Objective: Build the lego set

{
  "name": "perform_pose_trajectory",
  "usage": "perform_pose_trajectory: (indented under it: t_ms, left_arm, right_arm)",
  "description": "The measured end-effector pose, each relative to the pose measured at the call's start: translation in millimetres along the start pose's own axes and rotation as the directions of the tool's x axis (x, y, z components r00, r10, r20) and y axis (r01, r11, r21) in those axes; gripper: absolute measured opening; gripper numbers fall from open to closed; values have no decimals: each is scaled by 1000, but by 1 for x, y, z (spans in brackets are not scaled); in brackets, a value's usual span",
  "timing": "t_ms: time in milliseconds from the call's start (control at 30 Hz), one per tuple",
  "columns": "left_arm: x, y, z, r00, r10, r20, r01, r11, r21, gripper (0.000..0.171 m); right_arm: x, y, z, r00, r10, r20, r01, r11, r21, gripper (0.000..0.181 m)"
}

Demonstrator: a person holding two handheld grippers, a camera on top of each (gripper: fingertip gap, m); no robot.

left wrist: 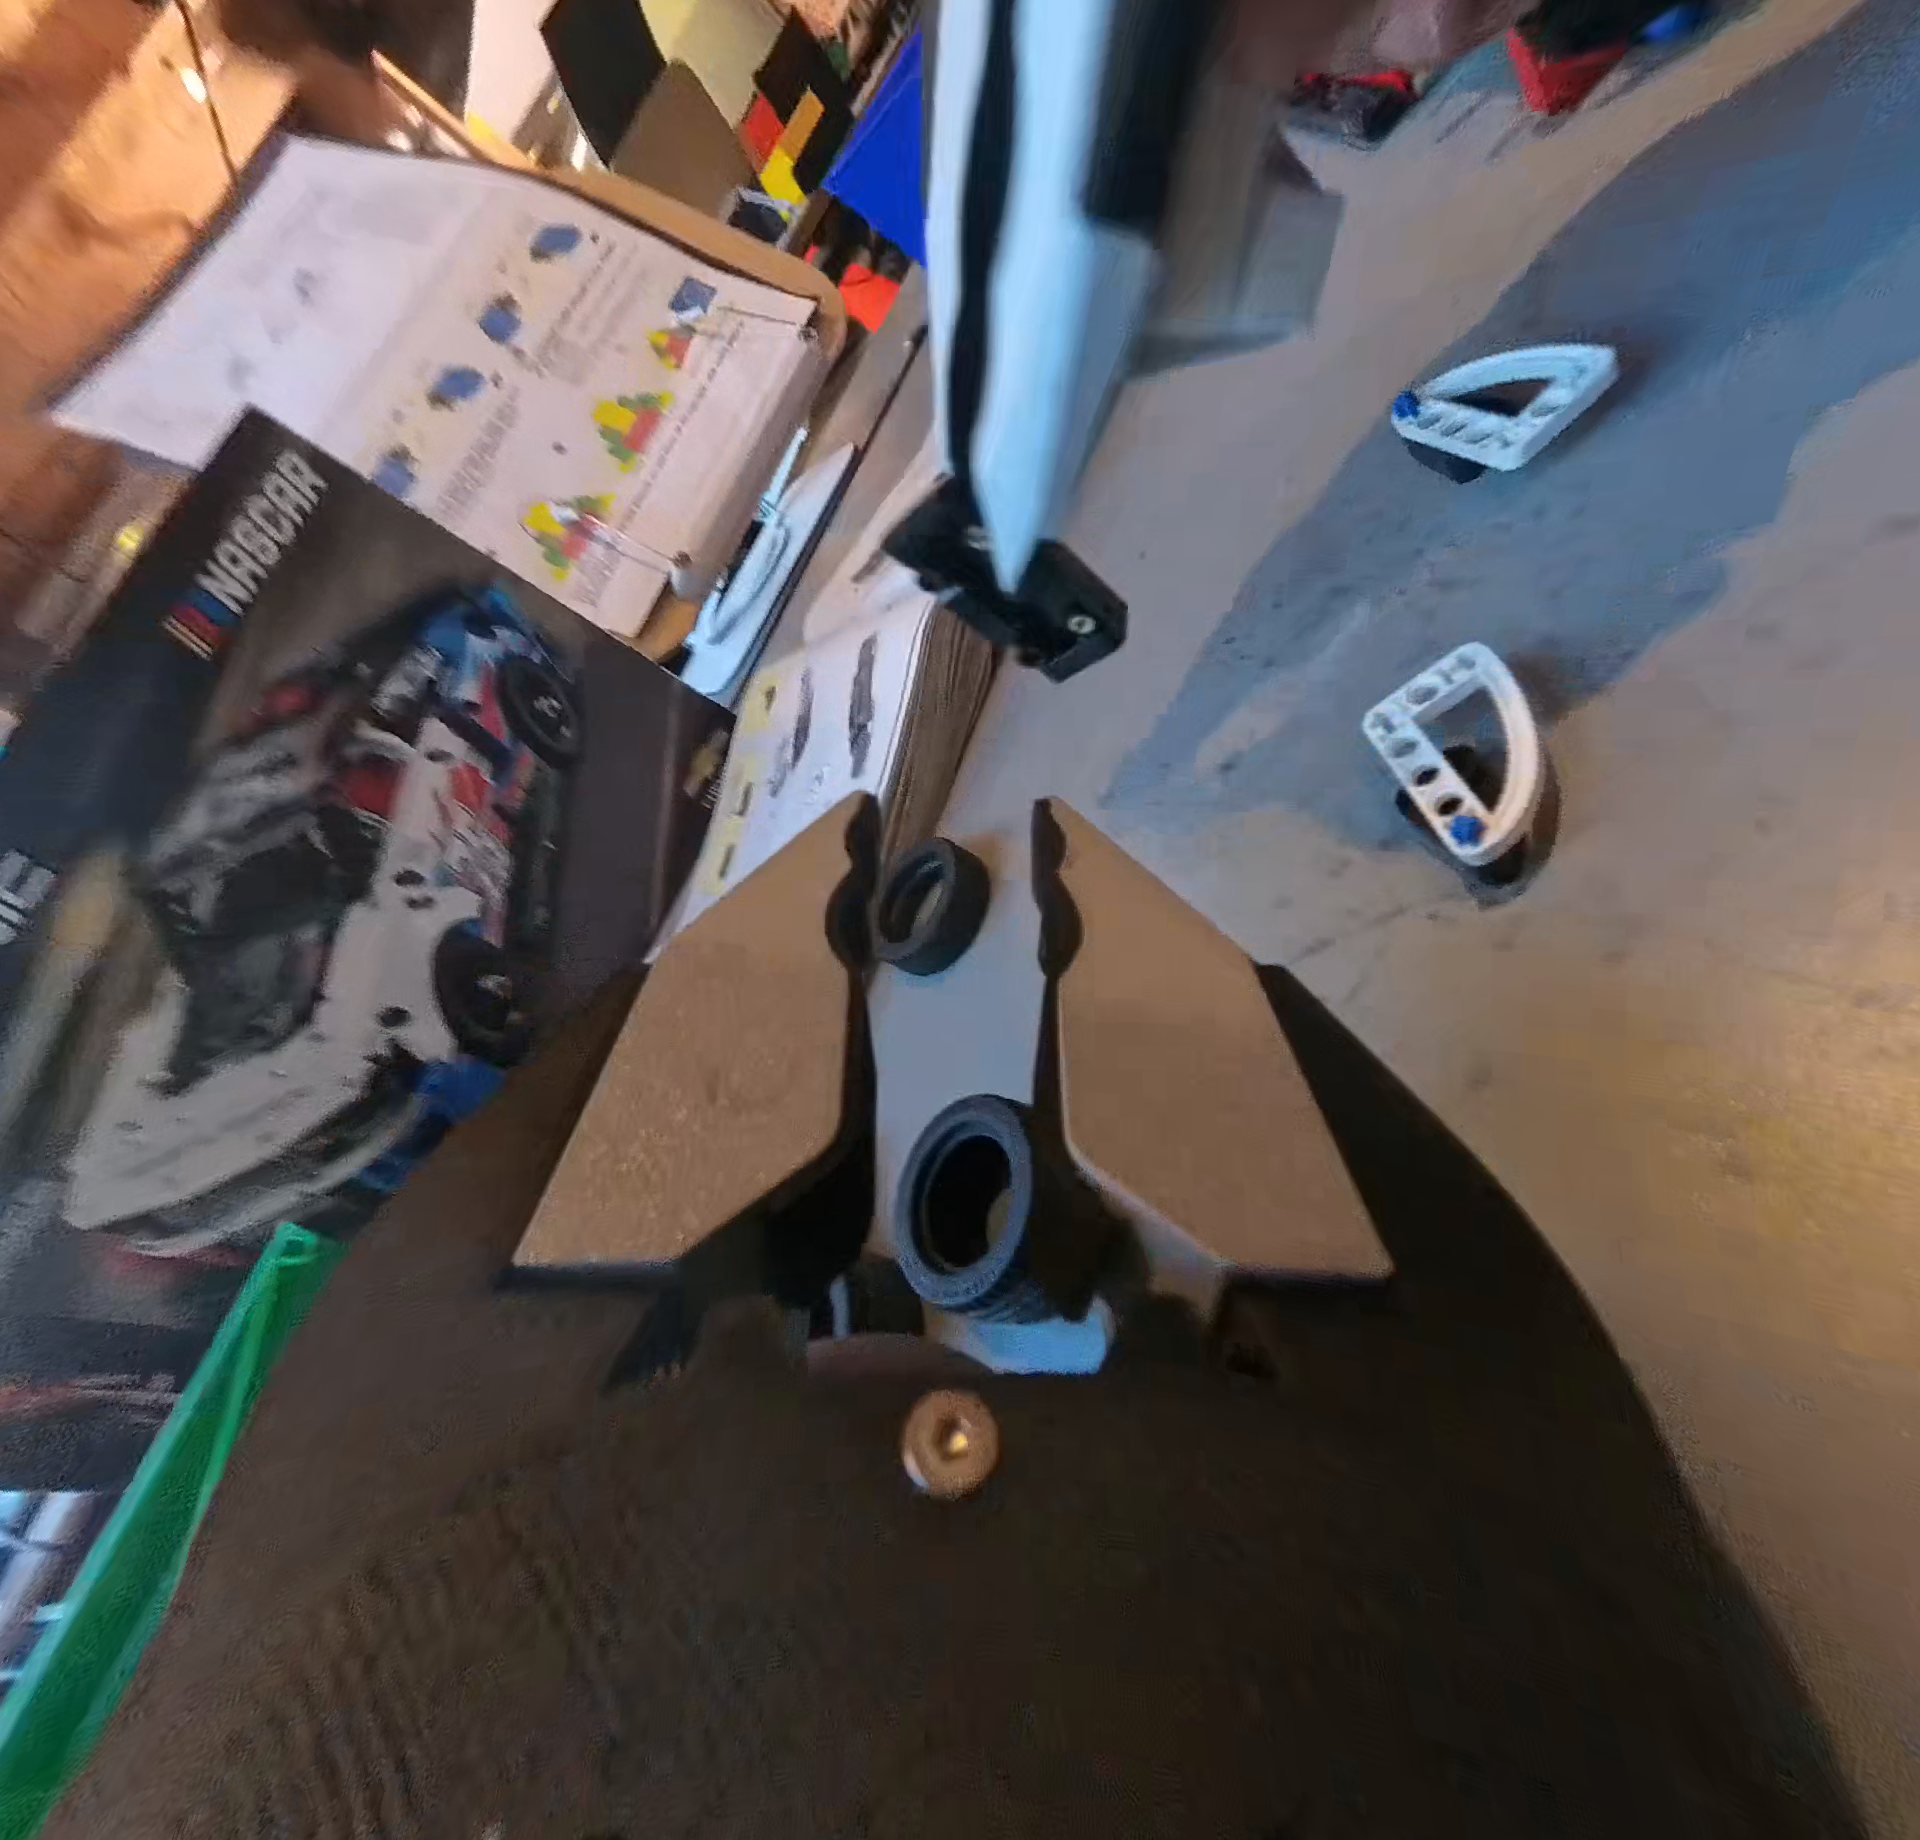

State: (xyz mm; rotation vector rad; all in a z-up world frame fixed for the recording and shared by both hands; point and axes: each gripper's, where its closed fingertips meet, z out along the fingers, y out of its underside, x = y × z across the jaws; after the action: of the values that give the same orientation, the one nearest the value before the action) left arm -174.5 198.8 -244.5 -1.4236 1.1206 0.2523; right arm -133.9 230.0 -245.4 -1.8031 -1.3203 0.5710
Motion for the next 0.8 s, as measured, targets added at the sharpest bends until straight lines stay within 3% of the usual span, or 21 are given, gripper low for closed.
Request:
perform_pose_trajectory:
  t_ms: [67, 133, 233, 300, 500, 700, 800]
  left_arm:
    - [2, 3, 0, 996, -72, -49, 72, 997, 1, 26]
    - [2, 7, 1, 993, -98, -61, 98, 995, -13, 25]
    - [5, 9, 2, 992, -99, -81, 97, 995, -20, 24]
    - [9, 9, 2, 992, -88, -94, 86, 996, -21, 24]
    - [16, 6, -1, 984, -100, -144, 101, 995, -6, 24]
    - [26, 6, -2, 980, -84, -179, 80, 996, -30, 24]
    - [37, -3, -6, 933, -233, -276, 222, 972, -70, 30]
  right_arm:
    - [3, 19, 10, 930, -353, -101, 333, 927, -174, 15]
    - [-8, 31, 19, 798, -598, -72, 564, 783, -261, 15]
    - [-21, 42, 28, 712, -703, 5, 676, 683, -278, 15]
    - [-23, 45, 28, 737, -674, 46, 658, 701, -275, 16]
    - [-31, 35, 0, 872, -477, 109, 489, 848, -204, 40]
    - [-26, 52, -37, 994, -96, 59, 108, 963, -246, 46]
    - [-30, 61, -46, 999, -28, 34, 35, 969, -244, 49]
